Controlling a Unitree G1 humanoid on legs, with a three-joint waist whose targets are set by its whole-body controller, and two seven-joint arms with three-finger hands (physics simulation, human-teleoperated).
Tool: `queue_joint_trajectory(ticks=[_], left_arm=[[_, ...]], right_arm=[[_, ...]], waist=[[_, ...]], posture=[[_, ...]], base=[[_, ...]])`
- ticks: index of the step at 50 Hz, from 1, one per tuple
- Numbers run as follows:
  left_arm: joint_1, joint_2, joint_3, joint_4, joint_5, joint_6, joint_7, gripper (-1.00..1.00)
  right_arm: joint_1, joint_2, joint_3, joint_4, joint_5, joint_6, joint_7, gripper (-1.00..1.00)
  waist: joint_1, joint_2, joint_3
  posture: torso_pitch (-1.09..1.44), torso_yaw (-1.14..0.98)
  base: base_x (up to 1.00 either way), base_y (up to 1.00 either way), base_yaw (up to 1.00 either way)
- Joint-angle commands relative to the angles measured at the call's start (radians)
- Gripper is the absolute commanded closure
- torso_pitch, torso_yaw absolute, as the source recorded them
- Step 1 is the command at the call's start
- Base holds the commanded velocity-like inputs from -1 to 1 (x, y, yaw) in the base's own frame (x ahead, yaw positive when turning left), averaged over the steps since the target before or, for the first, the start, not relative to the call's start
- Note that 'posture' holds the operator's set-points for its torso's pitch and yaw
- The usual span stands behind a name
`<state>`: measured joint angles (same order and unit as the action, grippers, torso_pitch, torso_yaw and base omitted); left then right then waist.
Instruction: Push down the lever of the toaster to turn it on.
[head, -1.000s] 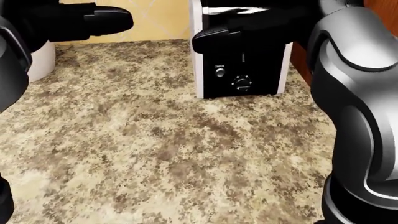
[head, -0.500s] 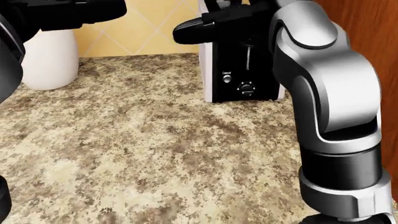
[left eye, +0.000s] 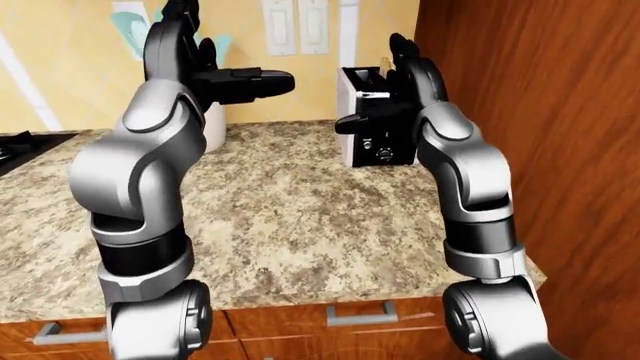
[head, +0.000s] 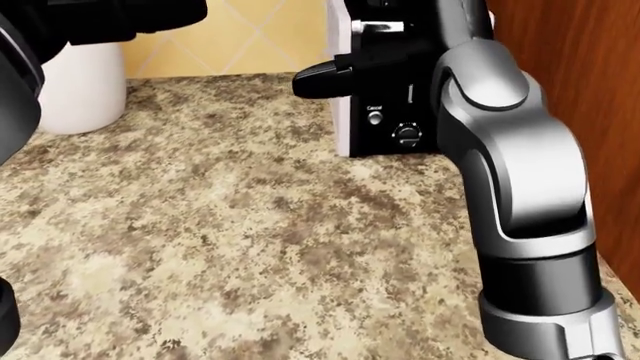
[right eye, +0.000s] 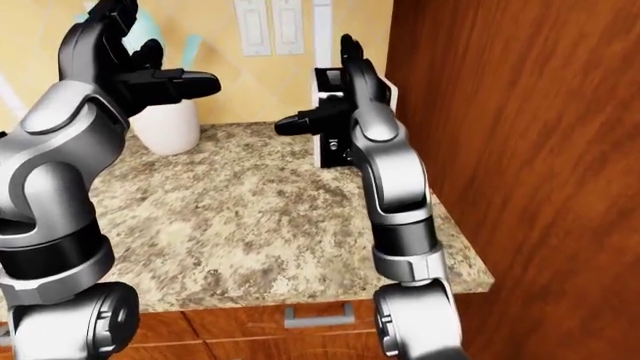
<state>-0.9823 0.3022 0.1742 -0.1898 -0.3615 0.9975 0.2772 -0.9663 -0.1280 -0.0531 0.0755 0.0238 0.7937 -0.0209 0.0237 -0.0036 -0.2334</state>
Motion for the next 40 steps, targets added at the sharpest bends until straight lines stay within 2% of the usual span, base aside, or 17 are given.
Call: queue_joint_trajectory(ticks=[1,23,40], left_arm=[[-0.036,0.009,0.005,-0.020,0.001,-0.027,-0.001,-1.00],[-0.047,0.013,0.007,-0.022,-0.002,-0.015,0.002,-1.00],[-0.057,0.007,0.001,-0.012,0.001,-0.020,0.002,-1.00]], right_arm=[[-0.030,-0.009,-0.006,-0.048,-0.006,-0.017,-0.003,-1.00],[0.125,0.010,0.004,-0.232,-0.038,0.040,0.005,-1.00],[0.124,0.031,0.005,-0.136,-0.033,-0.032,0.003,-1.00]], waist=[[0.000,0.002,-0.020],[-0.002,-0.004,-0.024],[-0.012,0.000,-0.022]], posture=[[-0.35,0.00],[-0.35,0.00],[-0.35,0.00]], base=[[0.00,0.00,0.00],[0.00,0.00,0.00],[0.00,0.00,0.00]])
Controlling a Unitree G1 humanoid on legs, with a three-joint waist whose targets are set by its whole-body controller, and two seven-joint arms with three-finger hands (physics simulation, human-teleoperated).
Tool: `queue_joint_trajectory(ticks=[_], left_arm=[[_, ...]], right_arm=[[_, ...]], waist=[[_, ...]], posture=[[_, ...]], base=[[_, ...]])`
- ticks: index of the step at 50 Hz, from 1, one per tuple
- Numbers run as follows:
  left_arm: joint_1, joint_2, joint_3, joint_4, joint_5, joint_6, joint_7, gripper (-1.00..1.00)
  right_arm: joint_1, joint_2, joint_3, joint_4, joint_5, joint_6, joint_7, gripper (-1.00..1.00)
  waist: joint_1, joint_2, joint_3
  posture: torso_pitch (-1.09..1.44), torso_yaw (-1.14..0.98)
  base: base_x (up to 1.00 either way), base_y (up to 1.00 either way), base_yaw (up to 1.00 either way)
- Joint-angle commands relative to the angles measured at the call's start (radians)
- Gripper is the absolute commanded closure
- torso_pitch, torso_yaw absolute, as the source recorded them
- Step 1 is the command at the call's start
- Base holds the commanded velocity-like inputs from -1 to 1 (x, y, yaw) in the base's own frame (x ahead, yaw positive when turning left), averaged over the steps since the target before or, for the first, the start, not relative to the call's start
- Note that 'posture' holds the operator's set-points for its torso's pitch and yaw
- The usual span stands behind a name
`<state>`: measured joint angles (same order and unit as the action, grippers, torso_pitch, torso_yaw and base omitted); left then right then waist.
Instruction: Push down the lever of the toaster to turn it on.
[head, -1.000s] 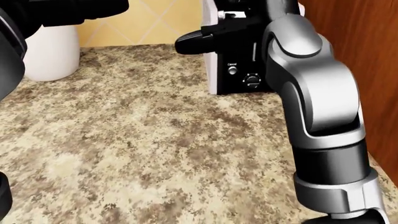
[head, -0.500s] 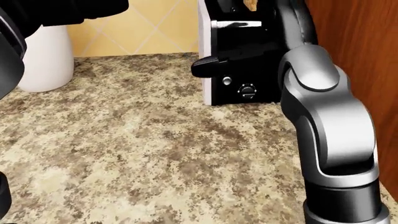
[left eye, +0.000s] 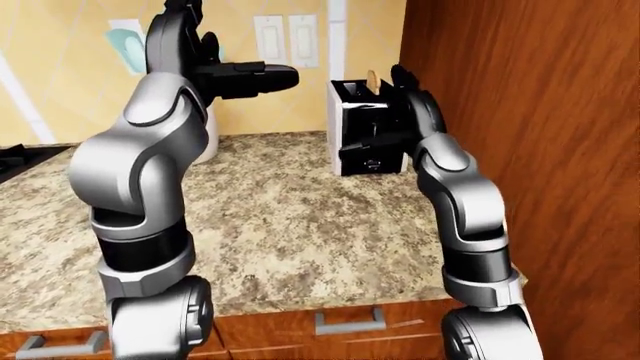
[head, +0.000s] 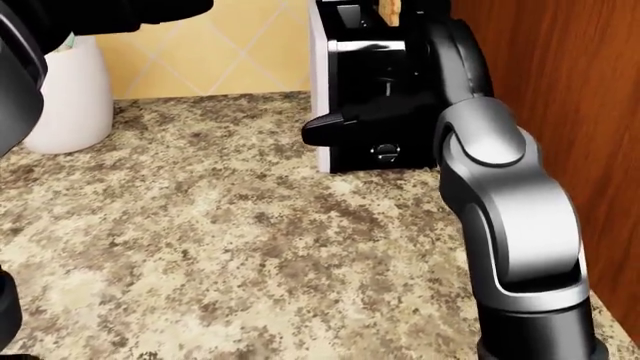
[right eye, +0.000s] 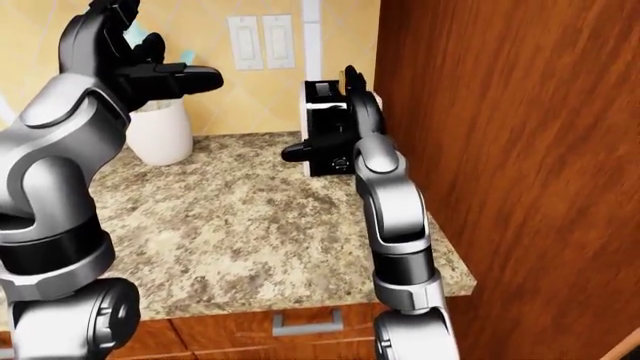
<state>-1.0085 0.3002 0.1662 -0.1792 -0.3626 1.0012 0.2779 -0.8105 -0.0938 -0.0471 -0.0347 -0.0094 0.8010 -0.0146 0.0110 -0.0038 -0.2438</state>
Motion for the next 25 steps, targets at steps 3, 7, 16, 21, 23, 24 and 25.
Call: queue_joint_trajectory(ticks=[3,7,16,21,23,24,25], left_arm=[[-0.025,0.008,0.009,-0.025,0.003,-0.025,0.001,-1.00],[-0.028,0.007,0.008,-0.016,0.005,-0.033,-0.002,-1.00],[-0.022,0.005,0.010,-0.027,0.004,-0.027,0.001,-1.00],[-0.013,0.002,0.007,-0.028,0.005,-0.034,0.000,-1.00],[-0.017,0.003,0.008,-0.029,0.005,-0.030,0.002,-1.00],[-0.013,0.001,0.007,-0.027,0.005,-0.035,0.001,-1.00],[-0.015,0.000,0.006,-0.032,0.005,-0.029,0.003,-1.00]], right_arm=[[-0.033,0.002,0.003,-0.016,0.003,-0.047,-0.005,-1.00],[-0.039,0.007,0.005,0.009,0.003,-0.063,-0.007,-1.00],[-0.037,0.014,0.009,0.060,0.001,-0.103,-0.012,-1.00],[-0.039,0.014,0.003,0.109,0.006,-0.140,-0.021,-1.00],[-0.044,0.012,0.001,0.124,0.009,-0.148,-0.021,-1.00],[-0.048,0.011,0.001,0.125,0.009,-0.147,-0.021,-1.00],[-0.050,0.011,0.002,0.130,0.010,-0.149,-0.022,-1.00]], waist=[[0.000,0.001,-0.012],[0.000,0.002,-0.012],[0.002,0.003,-0.014],[0.004,0.003,-0.015],[0.004,0.003,-0.016],[0.005,0.003,-0.016],[0.005,0.003,-0.016]], posture=[[-0.35,0.00],[-0.35,0.00],[-0.35,0.00],[-0.35,0.00],[-0.35,0.00],[-0.35,0.00],[-0.35,0.00]], base=[[0.00,0.00,0.00],[0.00,0.00,0.00],[0.00,0.00,0.00],[0.00,0.00,0.00],[0.00,0.00,0.00],[0.00,0.00,0.00],[0.00,0.00,0.00]])
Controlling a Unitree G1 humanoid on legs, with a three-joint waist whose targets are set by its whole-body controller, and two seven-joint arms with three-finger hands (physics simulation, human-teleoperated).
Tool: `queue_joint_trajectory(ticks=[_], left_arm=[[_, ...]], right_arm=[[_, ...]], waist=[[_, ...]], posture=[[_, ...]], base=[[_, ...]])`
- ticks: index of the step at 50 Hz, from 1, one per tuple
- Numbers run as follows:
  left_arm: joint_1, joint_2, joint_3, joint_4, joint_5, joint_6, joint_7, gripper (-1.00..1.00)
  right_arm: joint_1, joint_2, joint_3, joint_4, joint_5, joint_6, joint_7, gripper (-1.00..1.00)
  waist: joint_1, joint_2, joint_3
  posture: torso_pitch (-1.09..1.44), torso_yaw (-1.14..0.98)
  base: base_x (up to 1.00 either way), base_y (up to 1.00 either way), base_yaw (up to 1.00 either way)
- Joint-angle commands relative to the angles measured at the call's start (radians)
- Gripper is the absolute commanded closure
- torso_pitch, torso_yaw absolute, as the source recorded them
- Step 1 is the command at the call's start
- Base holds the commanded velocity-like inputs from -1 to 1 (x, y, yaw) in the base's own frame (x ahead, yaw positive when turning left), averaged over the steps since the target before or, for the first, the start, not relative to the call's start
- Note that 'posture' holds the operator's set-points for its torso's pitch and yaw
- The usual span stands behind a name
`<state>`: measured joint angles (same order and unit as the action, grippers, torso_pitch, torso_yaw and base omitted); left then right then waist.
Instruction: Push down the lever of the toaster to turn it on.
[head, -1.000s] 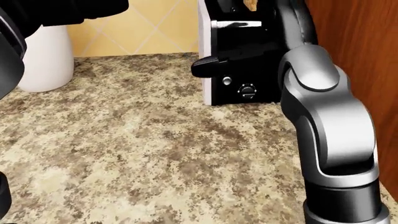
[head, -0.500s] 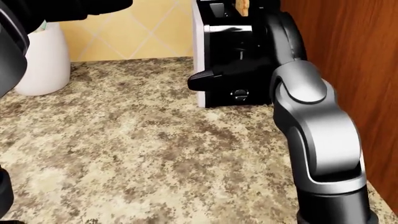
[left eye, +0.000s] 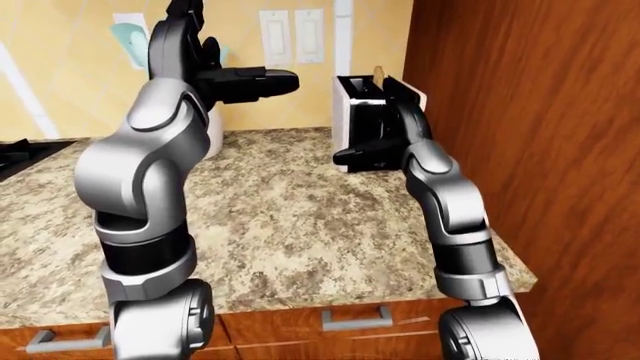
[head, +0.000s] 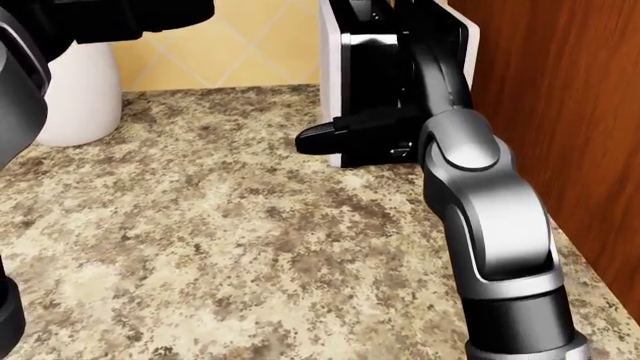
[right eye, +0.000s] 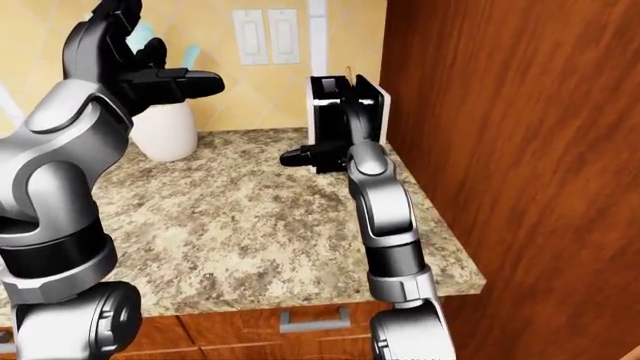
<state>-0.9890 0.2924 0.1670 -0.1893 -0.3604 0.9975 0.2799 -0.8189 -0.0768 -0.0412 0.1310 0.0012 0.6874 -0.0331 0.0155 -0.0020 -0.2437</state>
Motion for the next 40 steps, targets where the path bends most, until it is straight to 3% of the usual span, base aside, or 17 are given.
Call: queue_joint_trajectory(ticks=[1,24,40], left_arm=[[-0.033,0.007,0.005,-0.019,0.003,-0.029,0.000,-1.00],[-0.055,0.013,0.007,-0.012,-0.006,-0.021,0.004,-1.00],[-0.035,0.003,0.003,-0.024,-0.002,-0.028,0.003,-1.00]], right_arm=[[-0.043,-0.007,-0.004,-0.031,-0.001,-0.039,-0.004,-1.00],[-0.077,-0.038,-0.025,0.109,0.020,-0.124,-0.009,-1.00],[-0.077,-0.024,-0.020,0.183,0.032,-0.179,-0.020,-1.00]], waist=[[0.000,0.002,-0.017],[0.002,0.000,-0.017],[-0.002,0.001,-0.018]], posture=[[-0.35,0.00],[-0.35,0.00],[-0.35,0.00]], base=[[0.00,0.00,0.00],[0.00,0.00,0.00],[0.00,0.00,0.00]])
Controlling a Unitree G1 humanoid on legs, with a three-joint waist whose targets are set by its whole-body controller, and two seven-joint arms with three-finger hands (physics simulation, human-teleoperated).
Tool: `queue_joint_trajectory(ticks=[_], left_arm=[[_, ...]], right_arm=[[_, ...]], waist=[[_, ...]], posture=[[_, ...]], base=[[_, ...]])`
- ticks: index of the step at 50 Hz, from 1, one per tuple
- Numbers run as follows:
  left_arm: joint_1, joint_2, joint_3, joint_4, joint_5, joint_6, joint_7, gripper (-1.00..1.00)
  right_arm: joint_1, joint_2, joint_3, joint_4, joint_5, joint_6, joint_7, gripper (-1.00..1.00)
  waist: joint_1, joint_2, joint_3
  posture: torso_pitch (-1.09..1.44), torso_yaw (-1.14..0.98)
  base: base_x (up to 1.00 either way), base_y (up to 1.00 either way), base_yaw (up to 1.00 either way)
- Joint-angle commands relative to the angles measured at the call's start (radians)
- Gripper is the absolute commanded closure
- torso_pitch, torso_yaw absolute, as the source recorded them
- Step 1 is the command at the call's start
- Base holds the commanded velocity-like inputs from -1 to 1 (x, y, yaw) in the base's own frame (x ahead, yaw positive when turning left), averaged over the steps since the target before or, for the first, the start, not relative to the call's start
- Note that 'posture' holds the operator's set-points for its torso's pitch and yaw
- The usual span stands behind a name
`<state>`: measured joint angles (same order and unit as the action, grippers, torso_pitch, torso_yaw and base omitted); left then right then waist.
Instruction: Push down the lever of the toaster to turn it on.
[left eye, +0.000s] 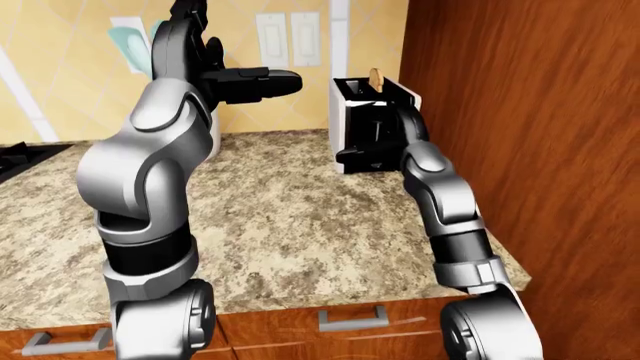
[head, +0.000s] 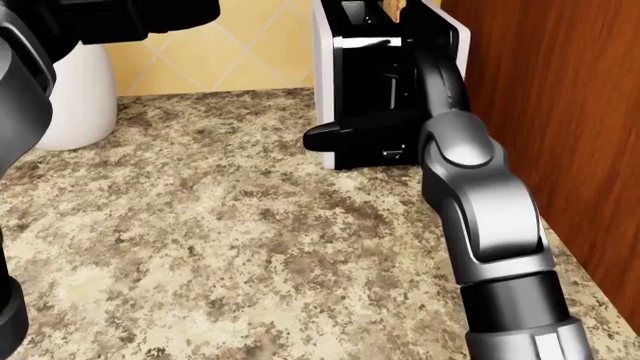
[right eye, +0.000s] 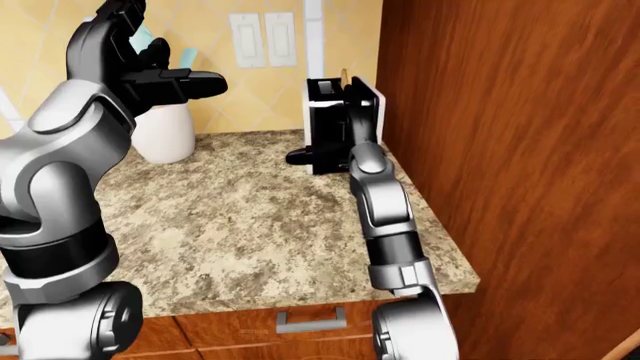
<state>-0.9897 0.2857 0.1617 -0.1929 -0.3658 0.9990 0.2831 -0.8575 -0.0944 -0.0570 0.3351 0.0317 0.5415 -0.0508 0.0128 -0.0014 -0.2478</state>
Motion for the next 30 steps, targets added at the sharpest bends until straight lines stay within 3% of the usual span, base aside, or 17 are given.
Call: queue_joint_trajectory(ticks=[1,14,30], left_arm=[[-0.032,0.009,0.008,-0.021,0.004,-0.030,-0.001,-1.00],[-0.035,0.008,0.008,-0.015,0.005,-0.034,-0.002,-1.00],[-0.037,0.009,0.010,-0.017,0.000,-0.030,0.003,-1.00]], right_arm=[[-0.040,-0.006,-0.004,-0.011,0.003,-0.041,-0.002,-1.00],[-0.066,-0.001,-0.002,0.090,0.011,-0.100,-0.009,-1.00],[-0.084,0.002,0.001,0.111,0.014,-0.082,-0.009,-1.00]], waist=[[0.000,0.001,-0.014],[-0.002,0.002,-0.014],[-0.004,0.003,-0.014]], posture=[[-0.35,0.00],[-0.35,0.00],[-0.35,0.00]], base=[[0.00,0.00,0.00],[0.00,0.00,0.00],[0.00,0.00,0.00]])
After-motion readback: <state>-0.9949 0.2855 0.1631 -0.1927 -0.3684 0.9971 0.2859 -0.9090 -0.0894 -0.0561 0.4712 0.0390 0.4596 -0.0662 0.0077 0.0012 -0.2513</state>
